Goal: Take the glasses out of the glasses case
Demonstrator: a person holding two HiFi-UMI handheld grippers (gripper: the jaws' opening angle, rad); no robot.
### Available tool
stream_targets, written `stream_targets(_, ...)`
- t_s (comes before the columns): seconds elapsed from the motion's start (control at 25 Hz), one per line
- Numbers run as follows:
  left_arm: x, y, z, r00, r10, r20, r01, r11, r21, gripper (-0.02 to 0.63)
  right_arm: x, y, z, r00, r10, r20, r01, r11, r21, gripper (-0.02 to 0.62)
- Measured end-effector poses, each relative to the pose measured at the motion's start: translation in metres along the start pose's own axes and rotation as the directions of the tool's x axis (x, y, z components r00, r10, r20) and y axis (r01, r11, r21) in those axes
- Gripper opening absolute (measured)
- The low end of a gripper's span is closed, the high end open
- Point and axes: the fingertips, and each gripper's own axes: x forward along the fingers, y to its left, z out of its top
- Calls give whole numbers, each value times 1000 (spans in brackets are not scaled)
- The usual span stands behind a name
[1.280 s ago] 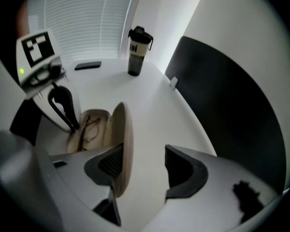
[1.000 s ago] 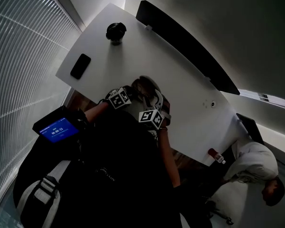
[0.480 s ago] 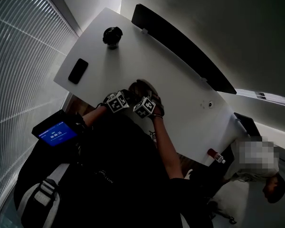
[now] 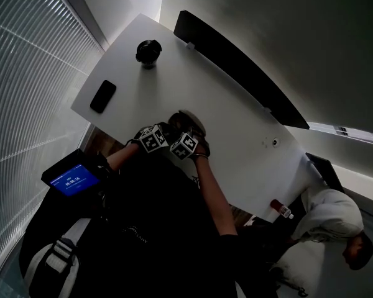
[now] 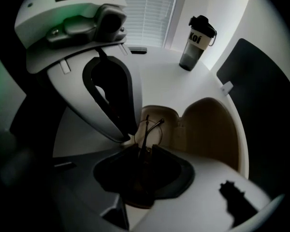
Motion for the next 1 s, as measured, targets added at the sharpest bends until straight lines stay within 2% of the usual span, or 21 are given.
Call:
stream_targets(0.16, 0, -1, 0, 1000, 3, -3, -3, 1000, -3, 37, 2, -1, 4, 999, -8, -36, 6, 999, -51, 97)
stream_targets(0.28, 0, 0, 1, 1000, 11, 1, -11, 1000, -1, 29, 4, -3, 6, 999, -27, -46, 25, 999, -33, 87)
stream_targets(0.52, -3, 1, 0, 1000, 6, 5, -6, 1000, 11, 35, -4, -5, 8, 998, -60, -8, 60, 997, 42, 60)
stream_targets(0.56, -3, 1, 0, 1000, 3, 5, -3, 1000, 14, 35, -5, -5, 6, 998, -66, -9, 66, 997, 50, 11)
stream_targets(0.84, -2, 0, 0, 1000, 2, 4, -2, 1000, 14, 35, -31, -10, 0, 996, -92, 13, 91, 993, 69, 11)
stream_targets(1.0, -4, 0, 0, 1000, 1, -2, -1, 1000, 18, 35, -73, -25, 10, 980, -181, 88, 173, 981, 93, 11)
